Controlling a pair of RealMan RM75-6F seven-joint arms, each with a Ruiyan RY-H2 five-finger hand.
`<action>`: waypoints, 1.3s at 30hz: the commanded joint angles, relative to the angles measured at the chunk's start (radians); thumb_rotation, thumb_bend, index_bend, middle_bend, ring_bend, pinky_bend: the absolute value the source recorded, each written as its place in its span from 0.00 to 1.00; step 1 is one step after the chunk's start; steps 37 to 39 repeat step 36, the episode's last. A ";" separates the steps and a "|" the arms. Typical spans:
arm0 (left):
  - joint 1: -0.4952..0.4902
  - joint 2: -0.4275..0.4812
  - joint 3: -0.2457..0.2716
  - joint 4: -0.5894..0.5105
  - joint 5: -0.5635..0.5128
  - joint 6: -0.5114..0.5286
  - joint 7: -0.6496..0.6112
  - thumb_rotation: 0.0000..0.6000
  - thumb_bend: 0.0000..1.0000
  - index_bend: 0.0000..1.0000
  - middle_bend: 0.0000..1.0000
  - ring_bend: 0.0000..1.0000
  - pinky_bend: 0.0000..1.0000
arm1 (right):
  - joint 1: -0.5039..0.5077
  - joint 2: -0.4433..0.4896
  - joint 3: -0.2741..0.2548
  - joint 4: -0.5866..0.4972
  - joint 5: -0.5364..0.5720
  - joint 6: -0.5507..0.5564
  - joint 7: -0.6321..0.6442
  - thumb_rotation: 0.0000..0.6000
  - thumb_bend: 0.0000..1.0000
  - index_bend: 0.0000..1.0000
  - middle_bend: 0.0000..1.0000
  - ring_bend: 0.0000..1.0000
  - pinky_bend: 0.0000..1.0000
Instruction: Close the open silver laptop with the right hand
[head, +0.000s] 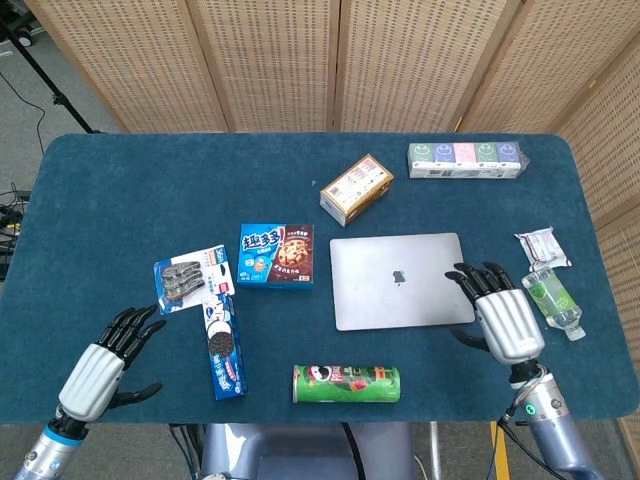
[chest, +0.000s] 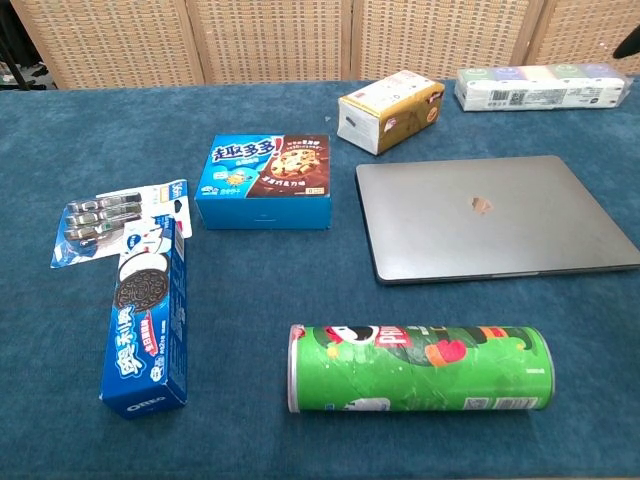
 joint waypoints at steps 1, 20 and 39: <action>0.006 -0.007 -0.009 0.005 -0.005 0.016 -0.003 1.00 0.00 0.15 0.00 0.08 0.09 | -0.081 -0.002 -0.032 0.066 -0.116 0.126 0.112 1.00 0.00 0.21 0.19 0.26 0.15; 0.037 -0.073 -0.059 0.050 -0.001 0.148 -0.078 1.00 0.00 0.18 0.00 0.07 0.09 | -0.309 -0.020 0.022 0.347 -0.148 0.431 0.514 1.00 0.00 0.11 0.07 0.11 0.11; 0.040 -0.078 -0.055 0.055 0.009 0.160 -0.089 1.00 0.00 0.18 0.00 0.07 0.09 | -0.351 -0.014 0.057 0.348 -0.171 0.431 0.539 1.00 0.00 0.10 0.06 0.09 0.11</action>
